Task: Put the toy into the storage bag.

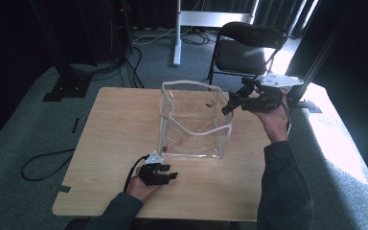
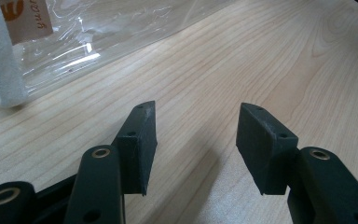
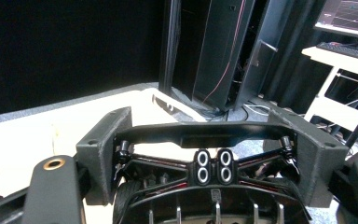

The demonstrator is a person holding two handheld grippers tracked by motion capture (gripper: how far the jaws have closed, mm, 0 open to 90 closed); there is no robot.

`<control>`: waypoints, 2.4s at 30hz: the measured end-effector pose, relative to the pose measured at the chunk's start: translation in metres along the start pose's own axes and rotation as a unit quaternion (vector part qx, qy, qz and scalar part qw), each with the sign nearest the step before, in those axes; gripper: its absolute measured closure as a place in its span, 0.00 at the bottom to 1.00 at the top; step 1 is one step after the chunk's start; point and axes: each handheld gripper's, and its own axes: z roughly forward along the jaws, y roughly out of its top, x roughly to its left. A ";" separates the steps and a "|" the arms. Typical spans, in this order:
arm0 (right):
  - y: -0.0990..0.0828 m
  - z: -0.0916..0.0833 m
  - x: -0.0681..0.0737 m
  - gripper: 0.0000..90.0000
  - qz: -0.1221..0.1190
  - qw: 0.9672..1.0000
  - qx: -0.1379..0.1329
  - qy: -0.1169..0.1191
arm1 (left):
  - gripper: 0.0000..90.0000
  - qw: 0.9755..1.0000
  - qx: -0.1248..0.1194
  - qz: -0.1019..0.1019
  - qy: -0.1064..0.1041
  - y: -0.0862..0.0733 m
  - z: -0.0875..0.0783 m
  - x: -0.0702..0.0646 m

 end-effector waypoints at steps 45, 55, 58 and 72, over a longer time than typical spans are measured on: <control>-0.053 0.031 -0.010 0.27 0.025 0.996 0.074 0.050 | 0.53 1.000 0.001 0.001 -0.001 0.000 0.000 0.000; -0.065 0.040 -0.012 0.27 0.027 0.994 0.090 0.054 | 0.53 1.000 0.001 0.001 -0.001 0.000 0.000 0.001; -0.067 0.042 -0.014 0.27 0.032 0.994 0.089 0.056 | 0.53 1.000 0.000 -0.001 -0.002 0.000 0.000 0.001; -0.073 0.051 -0.014 0.27 0.033 0.992 0.111 0.057 | 0.53 1.000 0.000 -0.004 -0.003 0.000 0.000 0.001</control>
